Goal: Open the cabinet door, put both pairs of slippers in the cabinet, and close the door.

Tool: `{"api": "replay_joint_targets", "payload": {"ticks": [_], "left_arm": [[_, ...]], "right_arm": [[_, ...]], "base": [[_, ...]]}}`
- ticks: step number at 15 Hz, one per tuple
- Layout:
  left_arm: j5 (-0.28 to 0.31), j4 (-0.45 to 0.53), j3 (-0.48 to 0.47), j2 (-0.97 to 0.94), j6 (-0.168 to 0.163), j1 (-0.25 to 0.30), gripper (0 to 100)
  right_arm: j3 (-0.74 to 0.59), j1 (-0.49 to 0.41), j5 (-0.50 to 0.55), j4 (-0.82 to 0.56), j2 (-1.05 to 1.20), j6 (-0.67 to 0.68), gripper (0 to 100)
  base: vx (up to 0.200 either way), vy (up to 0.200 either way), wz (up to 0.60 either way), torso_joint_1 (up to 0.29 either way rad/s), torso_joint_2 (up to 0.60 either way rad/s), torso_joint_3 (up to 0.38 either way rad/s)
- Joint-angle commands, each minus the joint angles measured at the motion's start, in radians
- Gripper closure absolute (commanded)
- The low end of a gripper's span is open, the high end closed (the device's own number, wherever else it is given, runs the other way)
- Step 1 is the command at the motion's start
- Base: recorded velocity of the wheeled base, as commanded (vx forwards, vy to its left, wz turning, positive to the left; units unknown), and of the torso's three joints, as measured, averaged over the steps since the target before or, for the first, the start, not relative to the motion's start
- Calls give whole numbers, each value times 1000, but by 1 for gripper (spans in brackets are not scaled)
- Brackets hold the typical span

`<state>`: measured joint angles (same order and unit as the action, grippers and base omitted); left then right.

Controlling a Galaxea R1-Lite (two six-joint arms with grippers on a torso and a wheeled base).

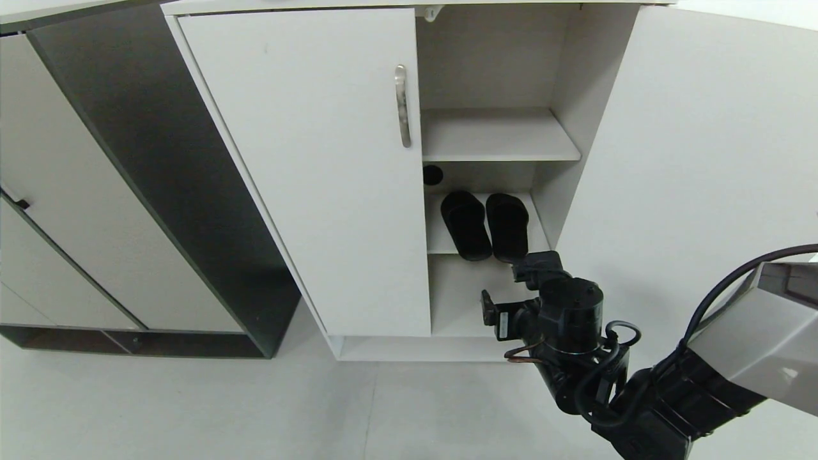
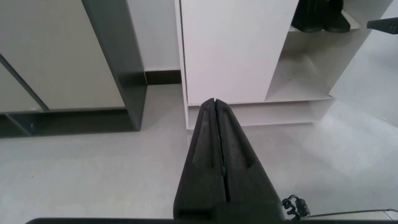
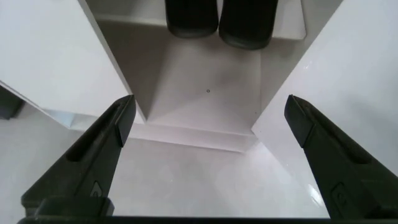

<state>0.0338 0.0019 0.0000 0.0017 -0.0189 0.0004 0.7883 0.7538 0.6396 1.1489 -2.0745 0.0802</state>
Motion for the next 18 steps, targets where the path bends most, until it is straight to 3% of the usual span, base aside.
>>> {"api": "replay_joint_targets", "payload": {"ticks": [1, 18], "left_arm": [[1, 1, 0, 0, 1, 0, 100], [3, 1, 0, 1, 1, 0, 100]], "right_arm": [[0, -2, 0, 2, 1, 1, 0], [-27, 10, 6, 12, 5, 1, 0]], "base": [[0, 0, 0, 0, 0, 0], [0, 0, 0, 2, 2, 152]]}}
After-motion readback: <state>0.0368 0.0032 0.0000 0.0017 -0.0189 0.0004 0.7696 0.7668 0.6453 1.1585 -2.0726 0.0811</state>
